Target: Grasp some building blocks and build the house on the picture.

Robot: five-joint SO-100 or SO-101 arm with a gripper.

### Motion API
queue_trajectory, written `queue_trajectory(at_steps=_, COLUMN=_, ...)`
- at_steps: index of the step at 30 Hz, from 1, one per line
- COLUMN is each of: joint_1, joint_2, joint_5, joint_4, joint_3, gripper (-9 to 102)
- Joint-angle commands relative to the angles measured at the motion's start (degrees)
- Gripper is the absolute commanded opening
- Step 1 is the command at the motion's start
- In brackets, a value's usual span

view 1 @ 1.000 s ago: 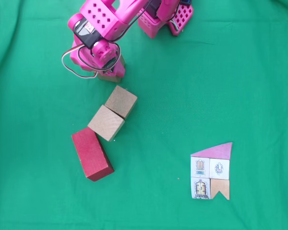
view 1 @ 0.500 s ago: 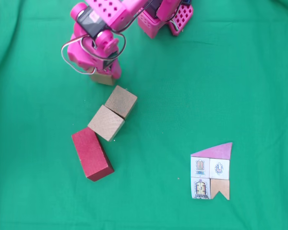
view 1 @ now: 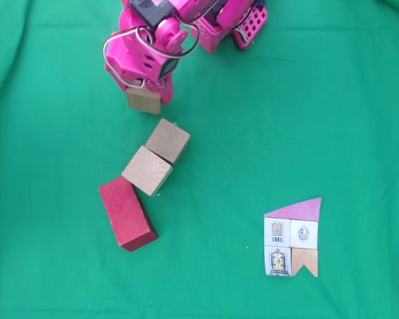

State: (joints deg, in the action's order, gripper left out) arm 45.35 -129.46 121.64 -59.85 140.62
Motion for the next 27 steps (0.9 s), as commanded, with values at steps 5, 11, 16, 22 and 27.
queue_trajectory(at_steps=5, joint_1=-0.35, joint_2=-4.39, joint_5=-0.62, joint_4=-11.60, joint_3=-3.52, gripper=21)
queue_trajectory(at_steps=11, joint_1=-0.35, joint_2=-3.43, joint_5=-0.79, joint_4=-22.85, joint_3=-10.11, gripper=21)
queue_trajectory(at_steps=16, joint_1=-0.53, joint_2=-3.25, joint_5=-2.90, joint_4=-25.05, joint_3=-11.34, gripper=21)
queue_trajectory(at_steps=22, joint_1=-4.75, joint_2=-3.16, joint_5=-12.48, joint_4=-25.05, joint_3=-11.34, gripper=21)
queue_trajectory(at_steps=27, joint_1=-7.82, joint_2=-3.16, joint_5=-21.80, joint_4=-24.43, joint_3=-11.51, gripper=21)
